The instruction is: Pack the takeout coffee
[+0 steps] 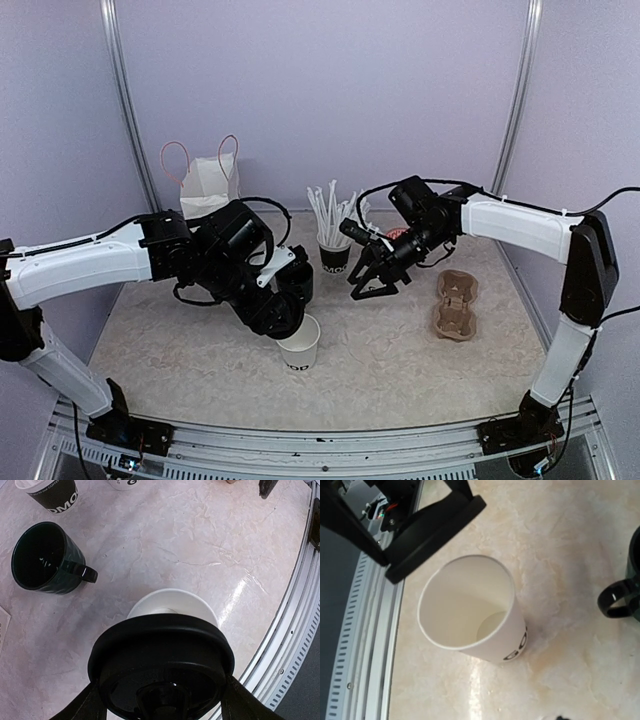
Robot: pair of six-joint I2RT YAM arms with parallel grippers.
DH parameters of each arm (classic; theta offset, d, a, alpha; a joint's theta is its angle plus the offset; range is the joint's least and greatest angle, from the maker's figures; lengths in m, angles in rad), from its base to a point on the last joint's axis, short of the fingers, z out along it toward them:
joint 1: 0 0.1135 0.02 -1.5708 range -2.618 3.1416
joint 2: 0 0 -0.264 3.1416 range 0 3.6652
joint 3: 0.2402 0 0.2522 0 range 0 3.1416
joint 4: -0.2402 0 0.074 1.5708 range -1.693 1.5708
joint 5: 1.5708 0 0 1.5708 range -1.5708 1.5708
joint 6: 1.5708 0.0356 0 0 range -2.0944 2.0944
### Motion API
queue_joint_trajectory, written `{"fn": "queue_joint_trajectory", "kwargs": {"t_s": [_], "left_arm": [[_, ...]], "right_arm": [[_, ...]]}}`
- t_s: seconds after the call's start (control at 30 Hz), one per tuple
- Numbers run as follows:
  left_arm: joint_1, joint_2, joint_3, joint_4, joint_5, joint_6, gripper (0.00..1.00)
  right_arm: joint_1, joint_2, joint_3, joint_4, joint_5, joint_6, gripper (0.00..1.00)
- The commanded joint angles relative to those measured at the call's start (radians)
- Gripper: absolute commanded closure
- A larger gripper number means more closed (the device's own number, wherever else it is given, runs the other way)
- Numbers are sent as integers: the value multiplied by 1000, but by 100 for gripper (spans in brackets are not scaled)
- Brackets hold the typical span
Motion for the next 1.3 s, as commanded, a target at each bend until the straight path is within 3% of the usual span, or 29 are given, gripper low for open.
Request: {"fn": "queue_joint_trajectory", "kwargs": {"t_s": [0.0, 0.53, 1.03, 1.27], "left_arm": [[5, 55, 66, -11, 29, 23, 31], [2, 152, 141, -98, 52, 21, 30], [-9, 226, 172, -84, 71, 26, 31], [-26, 239, 241, -181, 32, 16, 31]], "right_arm": [[10, 26, -3, -25, 17, -4, 37], [10, 62, 2, -61, -11, -24, 36], [11, 63, -7, -63, -7, -22, 35], [11, 64, -23, -54, -7, -14, 35]]}}
